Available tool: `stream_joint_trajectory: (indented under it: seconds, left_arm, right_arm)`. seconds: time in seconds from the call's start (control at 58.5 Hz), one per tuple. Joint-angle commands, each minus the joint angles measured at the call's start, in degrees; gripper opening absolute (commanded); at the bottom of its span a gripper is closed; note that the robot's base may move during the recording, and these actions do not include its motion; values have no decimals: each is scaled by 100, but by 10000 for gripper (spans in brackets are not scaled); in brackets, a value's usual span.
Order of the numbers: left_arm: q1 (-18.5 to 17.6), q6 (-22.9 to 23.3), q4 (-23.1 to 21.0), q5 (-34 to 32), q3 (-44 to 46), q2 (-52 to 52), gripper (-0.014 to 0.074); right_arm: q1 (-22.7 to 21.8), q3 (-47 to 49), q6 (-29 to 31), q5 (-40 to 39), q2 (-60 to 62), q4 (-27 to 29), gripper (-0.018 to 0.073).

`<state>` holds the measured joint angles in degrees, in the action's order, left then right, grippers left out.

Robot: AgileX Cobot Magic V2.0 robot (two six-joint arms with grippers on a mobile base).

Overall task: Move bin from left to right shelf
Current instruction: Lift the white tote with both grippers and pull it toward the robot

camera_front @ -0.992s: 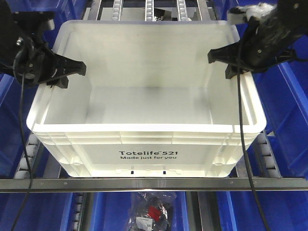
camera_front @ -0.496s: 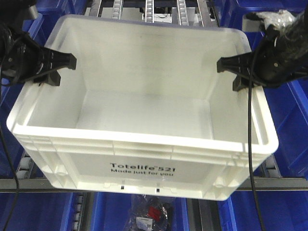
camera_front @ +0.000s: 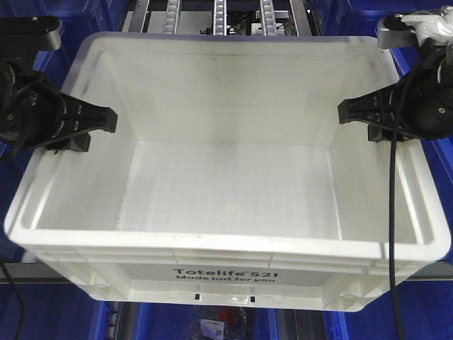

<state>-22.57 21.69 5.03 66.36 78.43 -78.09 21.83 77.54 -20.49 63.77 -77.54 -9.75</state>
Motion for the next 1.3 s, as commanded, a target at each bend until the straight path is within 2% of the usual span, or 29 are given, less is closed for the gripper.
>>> stream_joint_trajectory:
  seconds: [0.0, 0.222, 0.581, 0.872, 1.282]
  left_arm:
    - [-212, 215, -85, -479, 78, 371, -6]
    - [-442, 315, -52, -531, -306, 726, -6]
    - [-448, 419, -58, -447, -312, 864, -6]
    - [-448, 419, -111, -447, -312, 864, -6]
    - [-443, 414, -92, -270, -312, 864, -6]
  right_arm:
    - [166, 231, -236, -361, 258, -114, 2]
    - [166, 231, -204, -129, 297, 67, 2]
    - [166, 216, -209, -50, 617, 90, 2]
    - [155, -900, -316, -882, 1104, 108, 2]
    - [155, -946, -266, -978, 1122, -193, 2]
